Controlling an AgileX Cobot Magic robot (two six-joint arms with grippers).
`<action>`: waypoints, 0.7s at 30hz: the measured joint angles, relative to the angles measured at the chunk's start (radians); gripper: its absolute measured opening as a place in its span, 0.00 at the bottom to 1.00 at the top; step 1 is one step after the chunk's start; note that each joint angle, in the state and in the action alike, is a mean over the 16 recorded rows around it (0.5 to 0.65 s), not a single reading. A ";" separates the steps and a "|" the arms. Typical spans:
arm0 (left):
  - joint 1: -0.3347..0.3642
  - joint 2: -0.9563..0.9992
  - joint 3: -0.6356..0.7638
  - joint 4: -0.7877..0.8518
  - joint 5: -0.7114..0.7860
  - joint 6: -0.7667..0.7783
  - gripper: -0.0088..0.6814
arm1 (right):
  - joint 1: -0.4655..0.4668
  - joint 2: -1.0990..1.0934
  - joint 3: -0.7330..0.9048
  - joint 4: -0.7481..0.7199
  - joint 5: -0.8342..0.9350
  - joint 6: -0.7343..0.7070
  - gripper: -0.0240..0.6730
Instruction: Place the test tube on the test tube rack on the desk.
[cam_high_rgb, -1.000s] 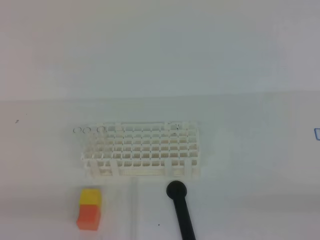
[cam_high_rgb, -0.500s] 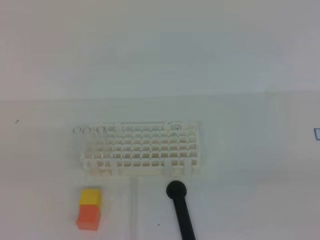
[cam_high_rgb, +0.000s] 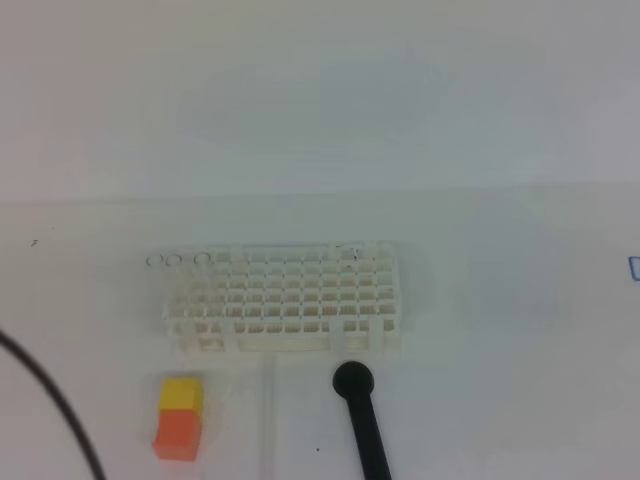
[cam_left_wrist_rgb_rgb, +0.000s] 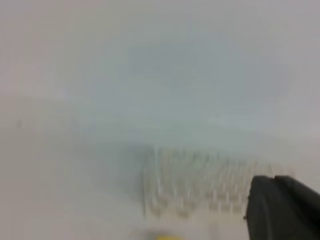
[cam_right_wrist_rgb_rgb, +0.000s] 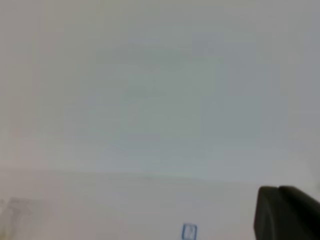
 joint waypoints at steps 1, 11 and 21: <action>0.000 0.033 -0.003 -0.016 0.026 0.009 0.01 | 0.000 0.011 -0.005 0.001 0.026 -0.009 0.03; -0.101 0.403 -0.026 -0.220 0.189 0.133 0.01 | 0.000 0.075 -0.012 0.002 0.295 -0.093 0.03; -0.445 0.687 -0.029 0.040 0.031 -0.245 0.01 | 0.000 0.093 -0.012 0.002 0.414 -0.102 0.03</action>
